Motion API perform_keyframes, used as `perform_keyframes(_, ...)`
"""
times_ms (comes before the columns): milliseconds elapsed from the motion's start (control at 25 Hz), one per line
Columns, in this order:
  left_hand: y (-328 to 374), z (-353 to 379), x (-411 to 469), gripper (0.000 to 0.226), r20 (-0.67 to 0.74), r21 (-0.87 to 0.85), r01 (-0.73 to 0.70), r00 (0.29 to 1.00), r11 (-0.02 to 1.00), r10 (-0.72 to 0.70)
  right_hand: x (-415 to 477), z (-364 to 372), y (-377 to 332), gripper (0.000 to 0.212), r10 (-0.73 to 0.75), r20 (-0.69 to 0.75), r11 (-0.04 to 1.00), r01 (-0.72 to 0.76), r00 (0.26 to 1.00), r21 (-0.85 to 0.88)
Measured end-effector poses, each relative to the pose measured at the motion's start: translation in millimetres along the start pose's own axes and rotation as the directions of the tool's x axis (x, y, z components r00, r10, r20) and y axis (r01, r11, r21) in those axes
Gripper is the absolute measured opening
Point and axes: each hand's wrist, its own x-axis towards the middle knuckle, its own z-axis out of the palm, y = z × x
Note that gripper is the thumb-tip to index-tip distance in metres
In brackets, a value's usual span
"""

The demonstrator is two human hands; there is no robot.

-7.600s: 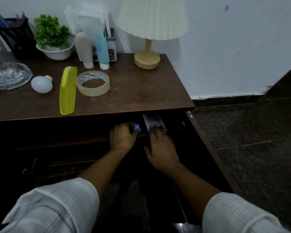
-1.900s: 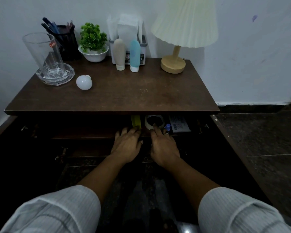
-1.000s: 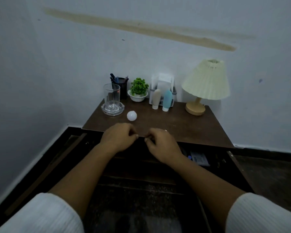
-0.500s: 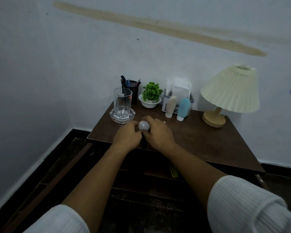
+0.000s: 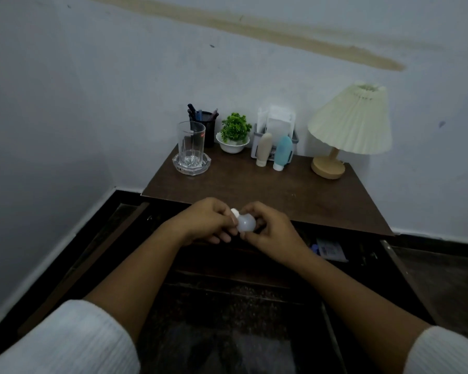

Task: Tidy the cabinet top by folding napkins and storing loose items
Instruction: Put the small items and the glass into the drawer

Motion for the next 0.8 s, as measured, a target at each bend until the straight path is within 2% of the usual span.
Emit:
perform_keyframes(80, -9.9, 13.6, -4.5, 0.009, 0.126, 0.059, 0.078, 0.988, 0.995, -0.085, -22.5, 6.5, 7.9, 0.035, 0.051, 0.077, 0.999, -0.051, 0.996, 0.006)
perform_keyframes(160, -24.4, 28.6, 0.6, 0.009, 0.159, 0.096, 0.136, 0.976, 0.986, -0.150, -35.5, 18.3, 18.7, 0.034, 0.153, 0.107, 0.988, -0.156, 0.982, 0.020)
perform_keyframes(280, -43.1, 48.9, 17.6, 0.008, 0.098, 0.086, 0.173, 0.979, 0.981, -0.181, -39.0, 32.8, 37.7, 0.032, 0.323, 0.082, 0.939, -0.330, 0.943, 0.092)
perform_keyframes(400, -55.4, 66.3, 37.2, 0.012, 0.020, 0.021, 0.195, 0.981, 0.981, -0.195, -29.5, 38.7, 60.3, 0.029, 0.431, 0.061, 0.891, -0.435, 0.900, 0.130)
perform_keyframes(600, -72.0, 85.2, 70.6, 0.026, -0.024, -0.120, 0.197, 0.979, 0.973, -0.201, -5.8, 46.0, 89.9, 0.024, 0.463, -0.033, 0.884, -0.458, 0.886, 0.097)
perform_keyframes(680, -81.7, 85.5, 87.5, 0.035, -0.039, -0.133, 0.171, 0.983, 0.976, -0.177, 5.3, 52.6, 100.5, 0.027, 0.449, -0.072, 0.893, -0.449, 0.891, 0.025)
perform_keyframes(720, -86.2, 84.4, 94.6, 0.039, -0.069, -0.102, 0.148, 0.985, 0.984, -0.156, 10.2, 55.3, 104.1, 0.028, 0.435, -0.077, 0.897, -0.439, 0.897, -0.044)
perform_keyframes(800, -94.8, 81.6, 106.4, 0.043, -0.160, 0.095, 0.113, 0.982, 0.989, -0.096, 19.0, 60.6, 110.9, 0.032, 0.399, -0.060, 0.892, -0.402, 0.915, -0.208)
